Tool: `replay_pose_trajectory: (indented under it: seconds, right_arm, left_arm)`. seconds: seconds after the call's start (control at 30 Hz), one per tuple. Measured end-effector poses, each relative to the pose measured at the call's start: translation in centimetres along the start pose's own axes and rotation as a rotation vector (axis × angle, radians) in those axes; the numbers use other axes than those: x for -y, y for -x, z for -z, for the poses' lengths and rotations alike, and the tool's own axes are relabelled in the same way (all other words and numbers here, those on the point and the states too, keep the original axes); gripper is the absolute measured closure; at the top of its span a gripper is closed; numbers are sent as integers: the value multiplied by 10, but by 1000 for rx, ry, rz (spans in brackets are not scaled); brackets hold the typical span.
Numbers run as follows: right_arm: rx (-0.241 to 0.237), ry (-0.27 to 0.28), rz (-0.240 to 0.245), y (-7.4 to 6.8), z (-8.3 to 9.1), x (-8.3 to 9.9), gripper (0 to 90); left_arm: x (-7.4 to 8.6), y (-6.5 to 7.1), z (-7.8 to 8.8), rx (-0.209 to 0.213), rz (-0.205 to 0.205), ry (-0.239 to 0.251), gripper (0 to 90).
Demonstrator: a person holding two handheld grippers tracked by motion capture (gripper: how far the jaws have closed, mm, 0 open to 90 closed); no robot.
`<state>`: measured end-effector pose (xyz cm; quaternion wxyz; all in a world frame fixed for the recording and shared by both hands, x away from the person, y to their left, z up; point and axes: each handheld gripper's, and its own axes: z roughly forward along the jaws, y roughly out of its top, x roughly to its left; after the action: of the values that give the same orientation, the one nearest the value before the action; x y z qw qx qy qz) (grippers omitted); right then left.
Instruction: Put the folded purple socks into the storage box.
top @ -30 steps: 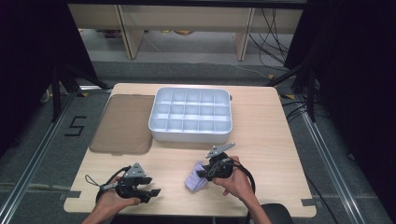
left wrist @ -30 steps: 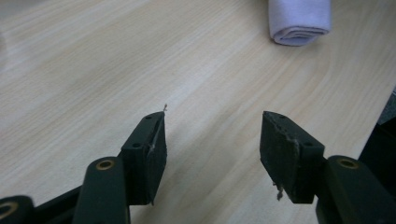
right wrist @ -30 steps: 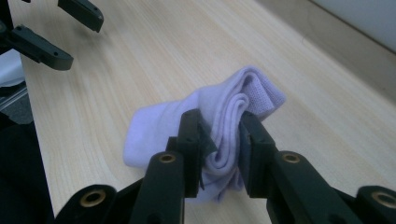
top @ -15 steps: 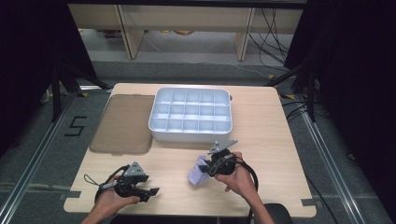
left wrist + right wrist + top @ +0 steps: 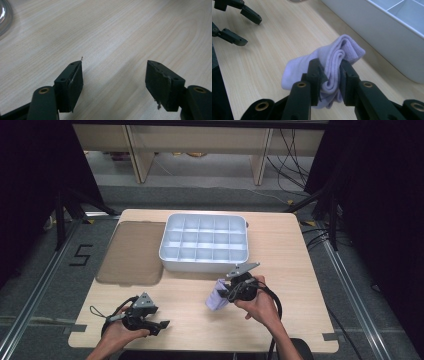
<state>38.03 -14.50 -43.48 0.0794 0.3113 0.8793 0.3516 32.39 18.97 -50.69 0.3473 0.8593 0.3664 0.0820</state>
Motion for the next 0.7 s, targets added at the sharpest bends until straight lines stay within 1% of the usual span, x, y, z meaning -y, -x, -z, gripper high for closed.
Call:
replay_pose_trajectory:
  seconds: [0.03,0.07,0.1,0.13,0.17,0.2,0.23,0.27,0.3,0.37,0.4,0.43,0.47,0.5,0.53,0.57,0.6,0.63,0.67,0.7]
  right_arm:
    - [-3,-12,7,2,3,-1,738]
    - [9,-9,2,3,6,-2,738]
    - [19,-6,-7,3,8,-3,738]
    - [21,-11,-10,5,12,-5,738]
    - [30,-4,1,8,14,-6,738]
    - [28,-4,-1,10,17,-7,738]
    - [27,-3,5,12,20,-8,738]
    - [32,4,4,13,21,-9,738]
    - [38,2,6,15,23,-10,738]
    - [41,-3,5,17,26,-13,738]
    - [43,0,5,19,27,-14,738]
    - [43,-8,12,21,30,-16,738]
    - [50,-1,2,21,31,-18,738]
    - [53,-5,6,23,33,-20,738]
    - [53,-9,-18,23,34,-22,738]
    - [62,-8,7,26,35,-24,738]
    - [61,-9,8,27,36,-27,738]
    - [60,-10,9,29,37,-29,738]
    - [68,-15,-11,28,38,-30,738]
    - [65,-13,4,30,39,-33,738]
  left_arm:
    - [0,0,0,0,-4,0,285]
    - [-1,-1,1,2,0,-5,285]
    - [0,0,0,3,8,9,282]
    - [0,-1,0,5,5,5,279]
    - [0,-1,-1,12,19,3,277]
    - [0,-1,-1,6,14,7,276]
    - [-1,-2,-2,-3,7,-3,275]
    - [-1,-3,-1,5,-3,-14,272]
    - [-1,-2,-1,4,7,-7,271]
    - [-1,-2,-1,0,0,-9,267]
    - [-1,-2,-1,-5,3,-2,266]
    - [-1,-2,-1,-10,4,-4,264]
    - [-1,-2,-1,-14,4,-5,257]
    - [-2,-2,-1,-7,13,-4,242]
    - [-2,-3,0,-4,12,-8,228]
    - [-2,-3,0,-5,8,-4,224]
    - [-2,-4,-1,-14,13,0,223]
    - [-2,-4,0,-10,14,1,218]
    - [-2,-4,1,-11,23,-6,210]
    - [-2,-5,0,-24,25,8,198]
